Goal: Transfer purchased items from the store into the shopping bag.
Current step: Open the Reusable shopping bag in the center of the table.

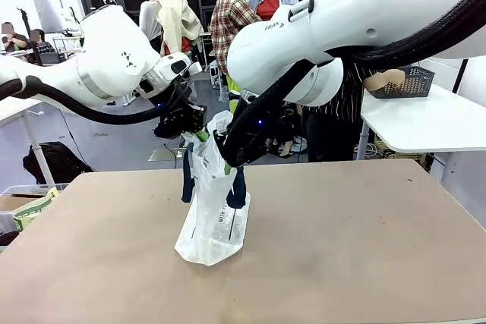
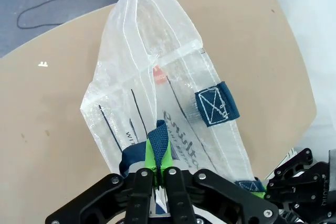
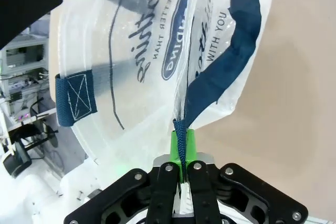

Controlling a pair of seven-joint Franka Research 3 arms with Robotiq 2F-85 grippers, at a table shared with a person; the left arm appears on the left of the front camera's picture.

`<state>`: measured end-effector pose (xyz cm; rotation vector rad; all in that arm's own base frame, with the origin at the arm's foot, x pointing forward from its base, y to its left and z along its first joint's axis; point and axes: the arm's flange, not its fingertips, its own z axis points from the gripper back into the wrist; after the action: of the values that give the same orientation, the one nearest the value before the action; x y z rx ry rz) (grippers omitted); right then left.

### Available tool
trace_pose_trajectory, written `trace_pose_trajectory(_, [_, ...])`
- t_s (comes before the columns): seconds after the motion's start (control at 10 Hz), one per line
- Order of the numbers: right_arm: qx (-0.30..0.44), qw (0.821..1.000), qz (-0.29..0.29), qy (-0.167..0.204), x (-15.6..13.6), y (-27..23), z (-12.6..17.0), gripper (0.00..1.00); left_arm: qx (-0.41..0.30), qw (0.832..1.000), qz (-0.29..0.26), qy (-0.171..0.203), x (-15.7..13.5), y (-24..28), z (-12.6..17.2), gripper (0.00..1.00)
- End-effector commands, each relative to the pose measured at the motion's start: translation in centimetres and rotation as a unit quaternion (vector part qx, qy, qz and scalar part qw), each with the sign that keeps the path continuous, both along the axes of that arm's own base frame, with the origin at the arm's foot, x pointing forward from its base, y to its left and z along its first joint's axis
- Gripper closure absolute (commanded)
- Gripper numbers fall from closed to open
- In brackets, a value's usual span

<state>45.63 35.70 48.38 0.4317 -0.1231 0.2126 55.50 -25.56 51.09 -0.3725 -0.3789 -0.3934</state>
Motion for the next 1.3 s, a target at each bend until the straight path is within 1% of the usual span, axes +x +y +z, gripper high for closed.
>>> trace_pose_trajectory(0.0, [-0.030,0.999,-0.026,-0.001,0.1,-0.7,1.0,1.00,0.021,1.000,0.016,0.014,-0.1,0.7,0.2,1.00])
trace_pose_trajectory(0.2, [-0.052,0.997,-0.050,-0.004,-0.1,-2.2,1.8,1.00,0.028,0.999,0.038,0.002,-0.3,2.2,0.7,1.00])
trace_pose_trajectory(0.5, [-0.074,0.995,-0.066,0.007,-0.1,-4.0,2.3,1.00,0.038,0.995,0.094,-0.015,-0.9,6.3,2.0,1.00])
trace_pose_trajectory(0.7, [-0.052,0.997,-0.050,0.009,1.0,-3.2,1.4,1.00,0.038,0.992,0.117,-0.025,-2.0,8.8,2.7,1.00])
trace_pose_trajectory(0.8, [-0.056,0.997,-0.048,0.011,1.5,-2.6,0.9,1.00,0.033,0.991,0.125,-0.030,-2.5,9.5,2.9,1.00])
trace_pose_trajectory(1.0, [-0.057,0.998,-0.036,0.003,2.9,-1.4,-0.1,1.00,0.051,0.990,0.129,-0.030,-3.0,10.1,2.4,1.00])
trace_pose_trajectory(1.1, [-0.055,0.998,-0.028,-0.008,3.5,-0.9,-0.6,1.00,0.069,0.988,0.135,-0.030,-2.9,10.1,1.8,1.00])
trace_pose_trajectory(1.2, [-0.043,0.999,-0.018,-0.011,3.9,-0.3,-1.0,1.00,0.082,0.987,0.137,-0.024,-3.0,9.8,1.0,1.00])
